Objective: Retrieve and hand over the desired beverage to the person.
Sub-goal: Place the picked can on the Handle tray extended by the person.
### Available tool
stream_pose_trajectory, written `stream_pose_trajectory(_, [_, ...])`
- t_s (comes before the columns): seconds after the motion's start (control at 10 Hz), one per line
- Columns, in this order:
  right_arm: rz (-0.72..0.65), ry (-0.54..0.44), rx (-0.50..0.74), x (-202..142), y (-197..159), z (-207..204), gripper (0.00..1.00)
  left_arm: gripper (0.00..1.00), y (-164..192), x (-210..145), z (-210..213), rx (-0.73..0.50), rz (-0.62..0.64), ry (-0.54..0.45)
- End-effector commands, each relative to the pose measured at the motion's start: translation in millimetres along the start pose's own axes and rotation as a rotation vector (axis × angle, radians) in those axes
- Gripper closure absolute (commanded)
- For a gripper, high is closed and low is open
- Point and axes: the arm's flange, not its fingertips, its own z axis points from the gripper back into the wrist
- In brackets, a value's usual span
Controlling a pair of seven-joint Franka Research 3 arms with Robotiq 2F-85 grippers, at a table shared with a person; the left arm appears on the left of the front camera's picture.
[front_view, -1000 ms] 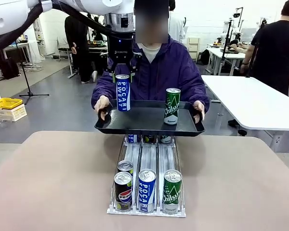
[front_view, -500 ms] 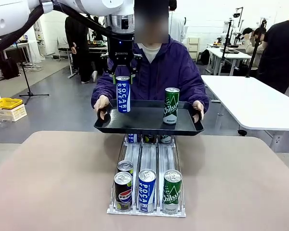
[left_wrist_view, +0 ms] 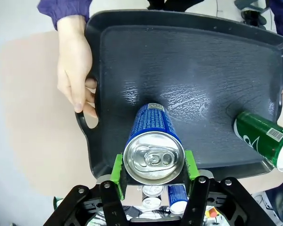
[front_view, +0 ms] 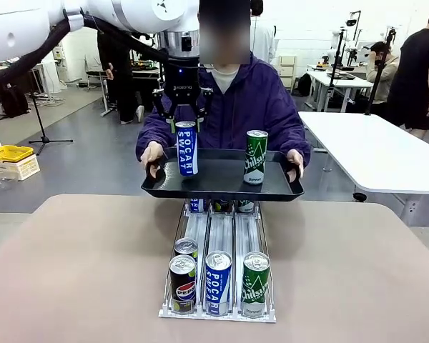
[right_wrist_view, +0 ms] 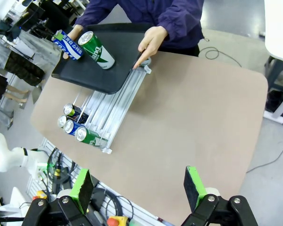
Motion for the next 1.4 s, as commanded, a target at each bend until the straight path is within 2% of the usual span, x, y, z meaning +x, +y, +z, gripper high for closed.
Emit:
stream_pose_trajectory(0.0, [0.007, 0.003, -0.007, 2.9, -2.1, -1.2, 0.0, 0.43, -1.4, 5.3, 7.4, -0.01, -0.01, 0.022])
stream_pose_trajectory(0.6, [0.007, 0.003, -0.007, 2.9, -2.1, -1.2, 0.0, 0.43, -6.1, 3.1, -1.1, 0.019, -0.05, 0.013])
stream_pose_trajectory(0.7, [0.007, 0.003, -0.007, 2.9, -2.1, -1.2, 0.0, 0.0, -6.3, 3.4, -1.1, 0.017, -0.053, 0.015])
stream_pose_trajectory(1.3, [0.007, 0.003, -0.007, 2.9, -2.1, -1.2, 0.0, 0.0, -5.1, 2.4, -0.4, 0.024, -0.089, 0.004])
